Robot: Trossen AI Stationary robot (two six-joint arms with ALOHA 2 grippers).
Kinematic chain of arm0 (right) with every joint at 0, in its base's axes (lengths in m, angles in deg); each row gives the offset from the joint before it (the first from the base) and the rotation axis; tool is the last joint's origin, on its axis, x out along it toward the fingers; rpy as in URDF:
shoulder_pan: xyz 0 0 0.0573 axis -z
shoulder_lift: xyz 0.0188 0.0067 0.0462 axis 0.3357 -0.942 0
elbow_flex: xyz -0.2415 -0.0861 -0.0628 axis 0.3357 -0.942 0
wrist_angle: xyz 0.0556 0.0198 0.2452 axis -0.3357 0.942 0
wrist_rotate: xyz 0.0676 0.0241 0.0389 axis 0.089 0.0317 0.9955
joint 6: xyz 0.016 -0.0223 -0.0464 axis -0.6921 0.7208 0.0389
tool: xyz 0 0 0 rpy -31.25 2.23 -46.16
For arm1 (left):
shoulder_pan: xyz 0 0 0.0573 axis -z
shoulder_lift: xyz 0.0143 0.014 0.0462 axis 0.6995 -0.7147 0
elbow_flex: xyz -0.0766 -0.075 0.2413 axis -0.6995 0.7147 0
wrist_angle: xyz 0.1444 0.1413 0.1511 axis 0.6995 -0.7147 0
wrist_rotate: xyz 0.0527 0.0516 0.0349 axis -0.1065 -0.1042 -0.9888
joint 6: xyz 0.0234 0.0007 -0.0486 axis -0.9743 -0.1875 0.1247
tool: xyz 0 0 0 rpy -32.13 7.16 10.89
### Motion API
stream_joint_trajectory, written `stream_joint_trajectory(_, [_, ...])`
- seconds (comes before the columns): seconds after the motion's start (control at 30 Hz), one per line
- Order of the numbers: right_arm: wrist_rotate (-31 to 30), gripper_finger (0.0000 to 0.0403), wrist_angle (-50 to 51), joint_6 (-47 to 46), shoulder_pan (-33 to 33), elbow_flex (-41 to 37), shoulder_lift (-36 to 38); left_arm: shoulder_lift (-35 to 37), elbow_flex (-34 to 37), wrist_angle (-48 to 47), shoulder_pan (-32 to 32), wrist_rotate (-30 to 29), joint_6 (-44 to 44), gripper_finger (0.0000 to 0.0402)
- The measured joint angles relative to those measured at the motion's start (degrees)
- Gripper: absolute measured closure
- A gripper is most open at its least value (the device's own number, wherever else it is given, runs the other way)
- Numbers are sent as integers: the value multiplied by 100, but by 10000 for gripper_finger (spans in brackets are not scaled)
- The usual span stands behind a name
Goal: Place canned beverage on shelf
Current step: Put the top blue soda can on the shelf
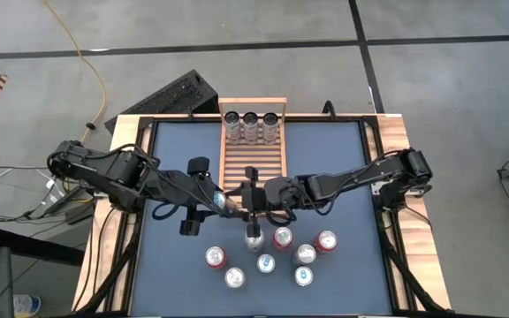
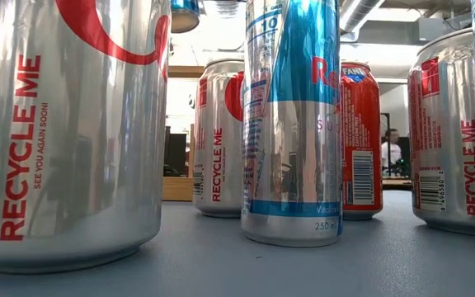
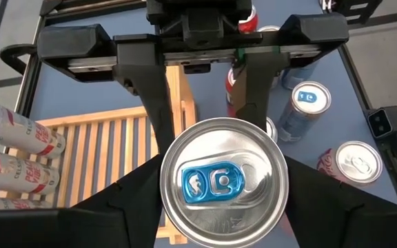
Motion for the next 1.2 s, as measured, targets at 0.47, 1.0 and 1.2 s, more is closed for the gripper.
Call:
stream_joint_trajectory(0.47, [-464, 102, 1259, -391, -124, 37, 437, 7, 0, -439, -6, -424, -346, 165])
stream_joint_trajectory(1.0, [-1567, 101, 4159, -1317, -831, 59, 2362, 54, 75, -130, -3135, 1527, -2419, 165])
stream_joint_trajectory(1.2, [-2039, 101, 4981, -1614, -942, 59, 2428, 20, 718, 676, -4815, 3067, -3042, 165])
